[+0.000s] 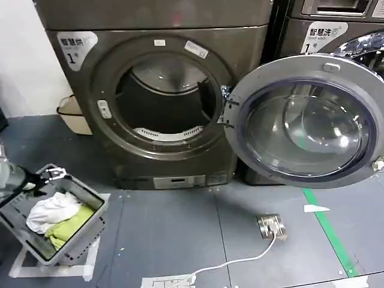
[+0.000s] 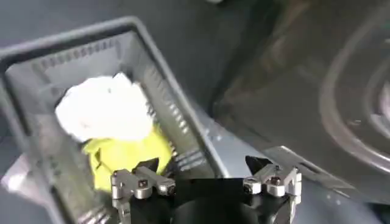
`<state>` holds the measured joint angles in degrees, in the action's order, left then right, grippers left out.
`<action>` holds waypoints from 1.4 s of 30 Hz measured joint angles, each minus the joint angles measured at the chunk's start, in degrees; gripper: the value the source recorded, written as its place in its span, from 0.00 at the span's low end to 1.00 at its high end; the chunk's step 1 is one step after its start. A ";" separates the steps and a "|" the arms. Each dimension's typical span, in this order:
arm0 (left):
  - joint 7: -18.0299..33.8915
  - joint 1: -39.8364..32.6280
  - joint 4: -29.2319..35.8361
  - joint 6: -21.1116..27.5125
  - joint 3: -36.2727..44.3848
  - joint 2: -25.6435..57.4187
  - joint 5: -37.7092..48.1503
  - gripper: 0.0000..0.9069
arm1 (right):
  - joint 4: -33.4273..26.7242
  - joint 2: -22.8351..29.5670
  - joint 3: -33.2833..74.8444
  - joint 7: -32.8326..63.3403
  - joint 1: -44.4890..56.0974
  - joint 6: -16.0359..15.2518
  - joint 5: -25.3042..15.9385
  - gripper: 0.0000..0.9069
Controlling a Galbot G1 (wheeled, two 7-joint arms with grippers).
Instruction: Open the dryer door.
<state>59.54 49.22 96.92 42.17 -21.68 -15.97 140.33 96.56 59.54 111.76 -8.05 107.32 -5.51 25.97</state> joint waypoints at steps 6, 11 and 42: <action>3.96 -0.65 -1.67 0.01 1.22 -0.05 4.36 1.00 | -0.30 0.14 0.20 0.08 -0.05 0.20 0.46 1.00; 4.78 -0.73 -3.00 0.01 2.33 0.66 3.87 1.00 | -0.64 0.27 0.23 -0.18 -0.08 0.50 0.48 1.00; 6.05 -0.30 -5.47 0.02 2.11 0.09 7.29 1.00 | -0.85 1.12 -0.41 -0.27 -0.96 1.05 0.50 1.00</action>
<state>65.59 48.92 91.45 42.19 -19.57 -15.89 147.62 95.72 60.66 111.35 -8.32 106.36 -4.46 26.47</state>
